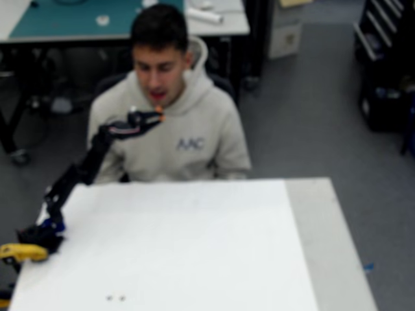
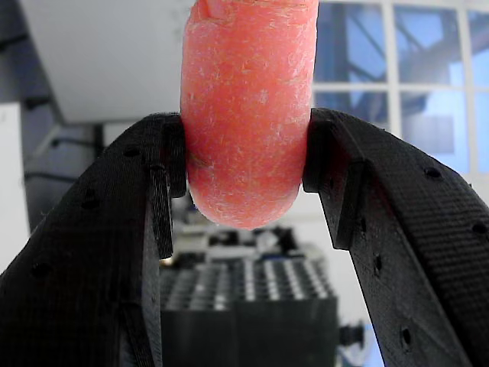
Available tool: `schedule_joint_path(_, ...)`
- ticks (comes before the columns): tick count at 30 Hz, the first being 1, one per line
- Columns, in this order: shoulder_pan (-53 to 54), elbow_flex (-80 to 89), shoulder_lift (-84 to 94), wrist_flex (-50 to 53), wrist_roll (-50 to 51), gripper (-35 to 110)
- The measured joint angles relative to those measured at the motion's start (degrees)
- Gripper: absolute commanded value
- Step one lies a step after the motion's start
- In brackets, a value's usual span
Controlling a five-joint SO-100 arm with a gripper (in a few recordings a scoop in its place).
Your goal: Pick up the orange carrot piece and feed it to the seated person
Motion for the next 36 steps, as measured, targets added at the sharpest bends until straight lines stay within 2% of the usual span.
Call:
schedule_joint_path(4, 0.00, 0.00, 0.00, -0.70, -0.09, -3)
schedule_joint_path(15, 0.00, 0.00, 0.00, -12.83, -0.18, -3)
schedule_joint_path(36, -4.31, 0.00, 0.00, -13.27, -0.26, -2)
